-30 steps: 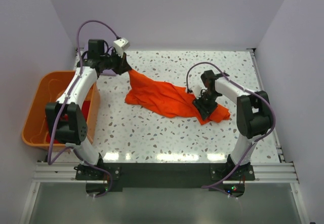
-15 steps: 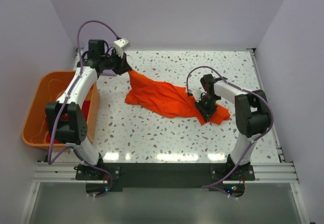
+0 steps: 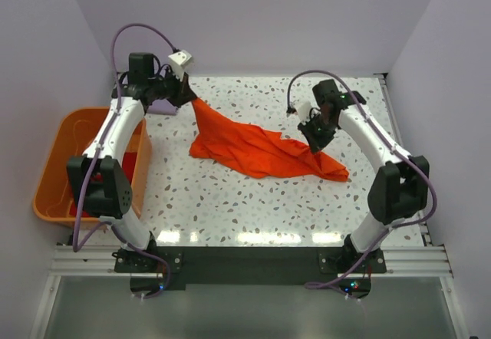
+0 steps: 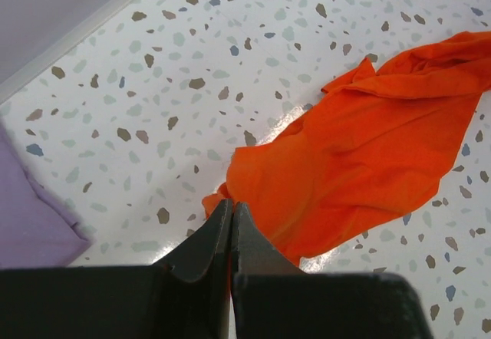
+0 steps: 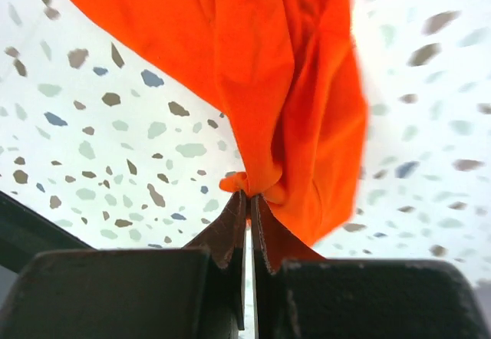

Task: Fold and stack the t-shirts
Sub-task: Flatten the tshirt out

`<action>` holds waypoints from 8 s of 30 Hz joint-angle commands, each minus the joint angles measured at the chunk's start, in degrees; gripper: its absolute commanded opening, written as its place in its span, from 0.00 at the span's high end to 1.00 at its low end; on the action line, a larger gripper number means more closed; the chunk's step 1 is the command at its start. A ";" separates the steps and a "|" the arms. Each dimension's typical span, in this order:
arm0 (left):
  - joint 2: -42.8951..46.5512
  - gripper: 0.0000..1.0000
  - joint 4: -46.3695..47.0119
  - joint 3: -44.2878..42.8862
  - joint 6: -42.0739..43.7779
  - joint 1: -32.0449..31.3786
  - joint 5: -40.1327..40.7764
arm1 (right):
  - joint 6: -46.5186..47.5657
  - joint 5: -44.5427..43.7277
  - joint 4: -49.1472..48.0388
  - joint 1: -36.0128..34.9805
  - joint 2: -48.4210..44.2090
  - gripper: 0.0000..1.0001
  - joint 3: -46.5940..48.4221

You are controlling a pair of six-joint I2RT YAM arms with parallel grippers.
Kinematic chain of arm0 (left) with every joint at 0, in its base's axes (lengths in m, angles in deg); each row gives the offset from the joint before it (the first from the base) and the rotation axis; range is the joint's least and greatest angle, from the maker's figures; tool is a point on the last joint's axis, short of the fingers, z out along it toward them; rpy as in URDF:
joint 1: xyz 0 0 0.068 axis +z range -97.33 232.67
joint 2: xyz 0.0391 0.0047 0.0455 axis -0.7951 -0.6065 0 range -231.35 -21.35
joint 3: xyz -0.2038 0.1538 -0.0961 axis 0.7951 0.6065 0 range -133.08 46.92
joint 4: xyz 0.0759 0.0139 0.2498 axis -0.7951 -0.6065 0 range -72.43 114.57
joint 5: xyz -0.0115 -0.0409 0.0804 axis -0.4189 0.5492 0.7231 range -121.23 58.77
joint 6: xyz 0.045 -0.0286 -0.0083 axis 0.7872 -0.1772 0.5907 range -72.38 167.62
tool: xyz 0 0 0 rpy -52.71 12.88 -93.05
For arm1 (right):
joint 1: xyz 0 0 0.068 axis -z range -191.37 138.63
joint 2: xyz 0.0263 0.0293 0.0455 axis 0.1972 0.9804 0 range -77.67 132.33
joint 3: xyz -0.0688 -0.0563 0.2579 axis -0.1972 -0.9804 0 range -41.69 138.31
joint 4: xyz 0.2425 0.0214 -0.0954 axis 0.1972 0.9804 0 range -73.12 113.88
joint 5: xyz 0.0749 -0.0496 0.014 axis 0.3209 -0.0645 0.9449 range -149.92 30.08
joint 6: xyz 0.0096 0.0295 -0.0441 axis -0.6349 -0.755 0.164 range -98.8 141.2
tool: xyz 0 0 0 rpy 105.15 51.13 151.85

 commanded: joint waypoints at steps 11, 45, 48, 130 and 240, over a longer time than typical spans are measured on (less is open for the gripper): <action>-0.05 1.00 3.64 -15.52 -3.66 6.80 1.83 | 11.27 -8.79 9.83 7.81 -8.81 1.00 17.40; 26.92 1.00 41.51 -7.45 -1.81 4.25 27.22 | 7.06 -23.56 -49.41 13.18 -26.72 1.00 25.77; 33.42 1.00 44.15 -2.09 -0.76 4.25 27.40 | 6.97 -23.73 -49.85 13.18 -31.91 1.00 23.13; -8.66 0.53 -6.73 6.09 0.65 -9.02 13.95 | 8.11 -12.92 -3.44 10.89 15.01 0.43 11.55; -34.61 0.43 30.47 -27.76 -15.08 -14.12 14.21 | -6.92 -6.06 -16.09 9.57 20.20 0.81 17.50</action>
